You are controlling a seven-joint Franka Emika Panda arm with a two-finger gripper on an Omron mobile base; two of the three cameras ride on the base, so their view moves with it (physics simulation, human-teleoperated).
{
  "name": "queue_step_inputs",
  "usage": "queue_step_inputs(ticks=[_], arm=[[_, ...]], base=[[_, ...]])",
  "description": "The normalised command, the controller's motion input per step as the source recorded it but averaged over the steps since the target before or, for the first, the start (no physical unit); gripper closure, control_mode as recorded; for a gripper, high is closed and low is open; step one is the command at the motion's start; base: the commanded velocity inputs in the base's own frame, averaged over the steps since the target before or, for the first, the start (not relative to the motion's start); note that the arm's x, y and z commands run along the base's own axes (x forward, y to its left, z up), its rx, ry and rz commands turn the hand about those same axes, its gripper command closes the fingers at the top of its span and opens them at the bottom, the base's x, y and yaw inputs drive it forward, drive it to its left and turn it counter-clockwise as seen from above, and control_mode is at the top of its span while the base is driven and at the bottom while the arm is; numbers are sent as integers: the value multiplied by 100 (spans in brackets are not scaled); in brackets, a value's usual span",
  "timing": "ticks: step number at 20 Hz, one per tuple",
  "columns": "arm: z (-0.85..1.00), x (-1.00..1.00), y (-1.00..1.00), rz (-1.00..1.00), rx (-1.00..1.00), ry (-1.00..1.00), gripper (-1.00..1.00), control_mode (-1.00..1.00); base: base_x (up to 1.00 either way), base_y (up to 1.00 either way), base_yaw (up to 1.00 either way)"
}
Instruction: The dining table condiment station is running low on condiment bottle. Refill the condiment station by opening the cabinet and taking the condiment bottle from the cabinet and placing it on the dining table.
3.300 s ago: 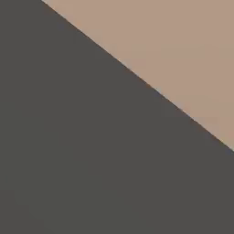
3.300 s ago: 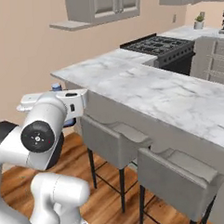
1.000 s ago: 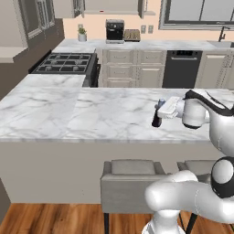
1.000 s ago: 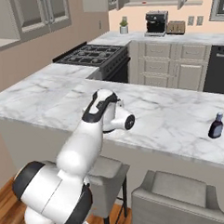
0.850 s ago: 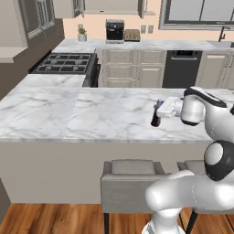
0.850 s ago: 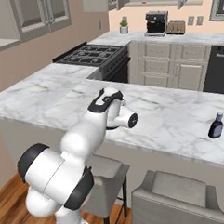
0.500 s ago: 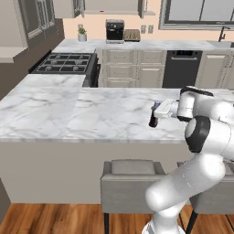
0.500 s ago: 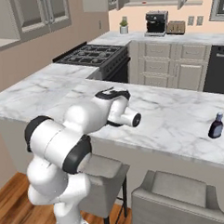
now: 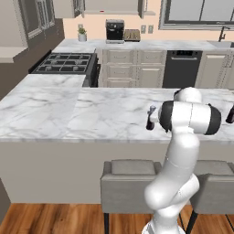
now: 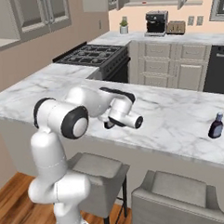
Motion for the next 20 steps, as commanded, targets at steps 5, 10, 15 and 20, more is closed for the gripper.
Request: queue_step_inputs(ticks=[5,10,15,20], arm=[[-39,40,0,0,-9,0,100,-100],[-35,42,0,0,-2,0,100,-100],[-38,38,0,0,0,0,100,-100],[-36,-23,-3,4,0,-15,100,-100]], base=[[0,0,0],[0,0,0],[0,0,0],[0,0,0]])
